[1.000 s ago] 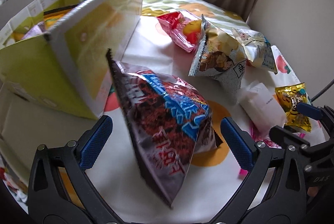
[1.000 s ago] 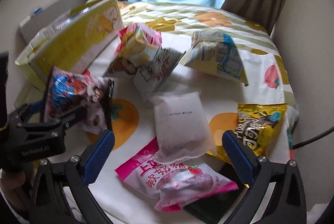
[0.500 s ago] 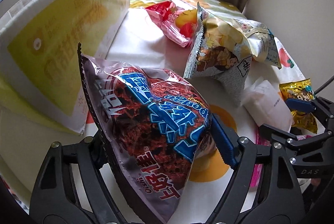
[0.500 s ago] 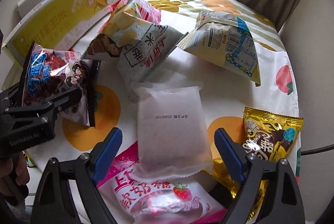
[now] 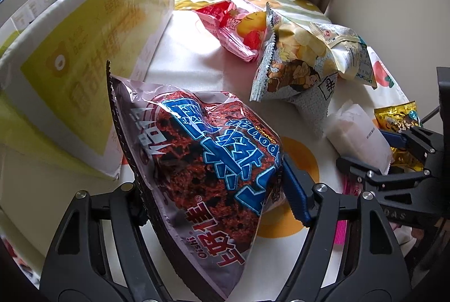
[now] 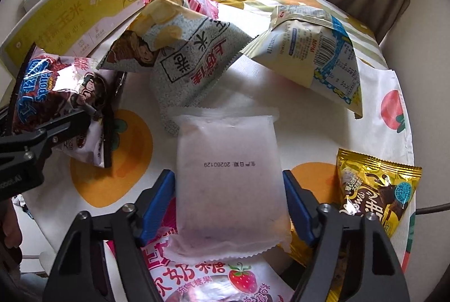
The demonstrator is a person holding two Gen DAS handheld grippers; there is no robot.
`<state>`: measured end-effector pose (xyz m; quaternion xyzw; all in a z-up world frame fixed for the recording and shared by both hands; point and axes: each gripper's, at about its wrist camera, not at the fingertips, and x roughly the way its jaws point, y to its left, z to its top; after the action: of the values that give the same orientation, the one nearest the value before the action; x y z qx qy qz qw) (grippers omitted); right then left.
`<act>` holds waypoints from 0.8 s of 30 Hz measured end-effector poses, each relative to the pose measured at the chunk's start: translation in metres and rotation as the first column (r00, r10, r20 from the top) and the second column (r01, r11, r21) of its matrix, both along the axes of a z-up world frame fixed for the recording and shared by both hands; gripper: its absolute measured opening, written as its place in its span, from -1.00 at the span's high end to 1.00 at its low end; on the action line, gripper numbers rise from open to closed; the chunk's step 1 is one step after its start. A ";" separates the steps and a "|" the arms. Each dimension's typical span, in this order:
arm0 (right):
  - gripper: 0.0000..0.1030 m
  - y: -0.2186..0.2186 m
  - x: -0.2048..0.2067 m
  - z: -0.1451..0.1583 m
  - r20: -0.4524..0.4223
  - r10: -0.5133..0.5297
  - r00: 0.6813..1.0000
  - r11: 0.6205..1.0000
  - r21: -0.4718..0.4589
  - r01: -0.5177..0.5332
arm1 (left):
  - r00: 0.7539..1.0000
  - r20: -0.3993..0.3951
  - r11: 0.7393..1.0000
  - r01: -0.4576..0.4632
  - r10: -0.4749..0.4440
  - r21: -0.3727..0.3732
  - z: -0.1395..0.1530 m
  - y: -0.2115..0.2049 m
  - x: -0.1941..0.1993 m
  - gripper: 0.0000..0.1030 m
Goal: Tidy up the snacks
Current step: 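Grasp the red-blue chip bag with the left tool while the right tool grasps the white pastry packet, then carry both packets over the green box and release them inside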
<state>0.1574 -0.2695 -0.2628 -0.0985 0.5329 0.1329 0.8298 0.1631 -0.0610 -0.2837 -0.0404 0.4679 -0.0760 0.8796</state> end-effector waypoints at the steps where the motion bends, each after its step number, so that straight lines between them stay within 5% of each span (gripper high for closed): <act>1: -0.20 0.001 0.000 -0.001 0.001 0.001 1.000 1.000 -0.005 -0.001 | 1.000 0.000 1.000 -0.001 0.001 0.001 0.000 0.001 -0.001 -0.39; 17: -0.14 -0.007 -0.015 0.021 0.050 -0.051 0.997 0.998 0.026 0.050 | 1.000 0.028 1.000 -0.013 0.012 0.016 0.015 -0.007 -0.012 -0.38; 24: -0.14 -0.012 -0.023 0.051 0.070 -0.096 0.993 0.994 0.053 0.092 | 0.997 0.075 1.000 0.019 -0.021 0.022 0.045 -0.013 -0.030 -0.38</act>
<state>0.1343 -0.2813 -0.2121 -0.0576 0.5029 0.1032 0.8562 0.1327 -0.0737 -0.2385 -0.0235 0.4354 -0.0812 0.8962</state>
